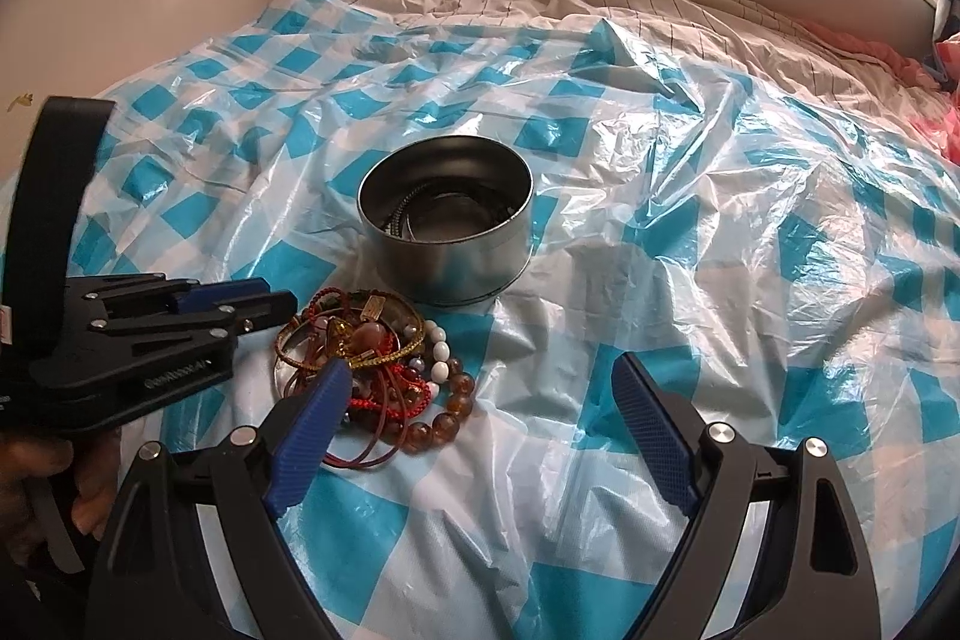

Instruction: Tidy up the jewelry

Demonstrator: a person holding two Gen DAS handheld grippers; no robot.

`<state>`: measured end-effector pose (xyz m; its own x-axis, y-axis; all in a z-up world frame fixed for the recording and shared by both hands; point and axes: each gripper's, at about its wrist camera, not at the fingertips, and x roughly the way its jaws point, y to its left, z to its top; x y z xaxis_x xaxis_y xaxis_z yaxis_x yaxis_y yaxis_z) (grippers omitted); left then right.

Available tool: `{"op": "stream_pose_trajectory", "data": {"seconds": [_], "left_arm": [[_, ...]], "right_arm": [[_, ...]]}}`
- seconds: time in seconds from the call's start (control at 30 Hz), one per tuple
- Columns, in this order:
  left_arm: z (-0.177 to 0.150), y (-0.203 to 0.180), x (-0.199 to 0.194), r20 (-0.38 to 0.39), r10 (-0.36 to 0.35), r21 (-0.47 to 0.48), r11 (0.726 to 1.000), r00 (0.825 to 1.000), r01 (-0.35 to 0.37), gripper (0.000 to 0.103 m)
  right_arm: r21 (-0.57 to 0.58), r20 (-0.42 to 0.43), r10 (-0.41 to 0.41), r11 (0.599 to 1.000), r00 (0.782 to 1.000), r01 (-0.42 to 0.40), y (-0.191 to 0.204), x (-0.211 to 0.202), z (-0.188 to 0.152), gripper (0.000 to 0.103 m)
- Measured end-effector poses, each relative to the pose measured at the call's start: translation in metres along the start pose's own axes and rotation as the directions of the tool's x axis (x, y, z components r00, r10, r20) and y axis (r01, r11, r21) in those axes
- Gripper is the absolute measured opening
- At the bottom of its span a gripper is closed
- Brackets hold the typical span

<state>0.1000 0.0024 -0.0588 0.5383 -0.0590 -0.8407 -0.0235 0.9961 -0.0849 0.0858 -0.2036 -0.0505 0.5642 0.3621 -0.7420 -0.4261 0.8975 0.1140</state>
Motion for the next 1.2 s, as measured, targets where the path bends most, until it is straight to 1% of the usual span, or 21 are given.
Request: {"op": "stream_pose_trajectory", "data": {"seconds": [0.13,0.27,0.43,0.5,0.57,0.63,0.7,0.77,0.83,0.9,0.93,1.0,1.1,1.2], "left_arm": [[-0.001,-0.006,0.004,-0.018,-0.01,0.023,1.0,1.0,0.01,0.022],[-0.002,-0.01,0.009,-0.033,0.018,0.045,0.999,0.999,-0.016,0.022],[-0.004,-0.011,0.012,-0.039,0.07,0.066,0.995,0.997,-0.068,0.022],[-0.007,-0.019,0.015,-0.046,0.084,0.12,0.99,0.995,-0.078,0.02],[-0.01,-0.028,0.015,-0.044,0.088,0.165,0.983,0.995,-0.079,0.007],[-0.01,-0.03,0.014,-0.039,0.082,0.173,0.982,0.996,-0.074,0.005],[-0.008,-0.027,0.011,-0.033,0.062,0.15,0.987,0.998,-0.056,0.005],[-0.004,-0.014,0.003,-0.014,0.022,0.082,0.996,1.0,-0.021,0.005],[0.001,0.002,-0.009,0.027,-0.079,-0.015,0.997,0.997,0.079,0.005],[0.005,0.012,-0.021,0.09,-0.151,-0.066,0.985,0.984,0.158,0.005],[0.005,0.014,-0.024,0.111,-0.172,-0.079,0.98,0.979,0.181,0.005],[0.006,0.016,-0.03,0.146,-0.187,-0.09,0.975,0.972,0.201,0.005],[0.007,0.016,-0.035,0.179,-0.204,-0.09,0.971,0.963,0.223,0.005],[0.009,0.019,-0.034,0.182,-0.199,-0.097,0.971,0.963,0.219,0.005]], "right_arm": [[-0.002,0.001,0.001,1.0,1.0,-0.001,0.0,-0.001,0.001,0.086],[-0.001,0.002,0.002,1.0,1.0,-0.002,0.001,-0.001,0.002,0.086],[0.0,0.001,0.001,1.0,1.0,-0.001,0.001,-0.001,0.003,0.087],[0.001,-0.002,0.002,1.0,1.0,-0.002,0.001,-0.001,0.003,0.087],[0.001,-0.006,0.002,1.0,1.0,-0.002,0.0,0.0,0.003,0.087],[0.001,-0.01,0.0,1.0,1.0,0.0,0.0,0.0,0.002,0.087],[0.003,-0.014,0.001,1.0,1.0,-0.001,-0.001,0.001,0.001,0.087],[0.003,-0.021,0.002,1.0,1.0,-0.002,-0.002,0.003,-0.001,0.087],[-0.001,-0.029,0.006,1.0,1.0,-0.006,-0.002,0.005,-0.002,0.087],[-0.012,-0.038,0.018,1.0,0.999,-0.019,0.001,0.007,-0.003,0.087],[-0.018,-0.042,0.023,1.0,0.999,-0.024,0.002,0.008,-0.003,0.087],[-0.032,-0.048,0.033,0.999,0.998,-0.035,0.006,0.009,-0.004,0.087],[-0.057,-0.053,0.057,0.997,0.997,-0.06,0.012,0.009,-0.006,0.087],[-0.086,-0.065,0.072,0.993,0.995,-0.078,0.019,0.012,-0.007,0.087]]}}
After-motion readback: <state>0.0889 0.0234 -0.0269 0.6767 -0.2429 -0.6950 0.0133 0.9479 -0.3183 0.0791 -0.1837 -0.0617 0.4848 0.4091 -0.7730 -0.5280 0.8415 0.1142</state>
